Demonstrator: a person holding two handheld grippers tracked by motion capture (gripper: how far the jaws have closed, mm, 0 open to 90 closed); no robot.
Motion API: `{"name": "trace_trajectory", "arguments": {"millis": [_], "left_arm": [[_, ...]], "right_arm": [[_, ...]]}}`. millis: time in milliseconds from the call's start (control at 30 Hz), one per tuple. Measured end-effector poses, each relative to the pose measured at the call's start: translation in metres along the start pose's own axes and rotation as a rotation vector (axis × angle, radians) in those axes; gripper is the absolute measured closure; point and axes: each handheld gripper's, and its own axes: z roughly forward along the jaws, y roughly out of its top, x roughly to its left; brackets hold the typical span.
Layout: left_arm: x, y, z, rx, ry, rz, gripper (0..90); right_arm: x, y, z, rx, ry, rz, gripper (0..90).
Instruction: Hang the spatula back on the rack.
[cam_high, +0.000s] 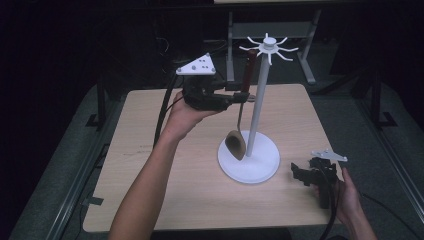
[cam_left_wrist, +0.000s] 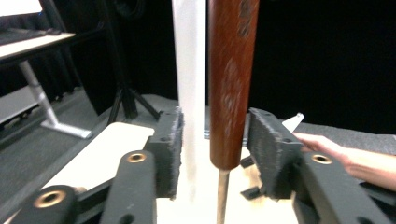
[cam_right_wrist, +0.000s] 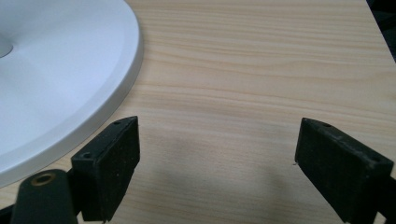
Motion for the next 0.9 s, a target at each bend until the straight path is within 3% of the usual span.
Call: {"name": "trace_trajectory", "arguments": {"millis": [333,400,600,900], "left_arm": [[0.003,-0.027,-0.029,0.084,0.081,-0.043,38.0],[0.004,-0.034,-0.035,0.091,0.096,-0.067,37.1],[0.005,-0.056,-0.052,0.138,0.135,-0.087,35.2],[0.006,-0.097,-0.065,0.184,0.176,-0.129,33.6]], "right_arm": [[0.003,0.001,0.0,0.001,-0.005,-0.007,13.4],[0.005,0.002,0.0,0.001,-0.006,-0.007,13.4],[0.006,0.001,-0.001,0.002,-0.006,-0.013,13.4],[0.005,0.001,0.0,0.003,-0.01,-0.016,13.4]]}}
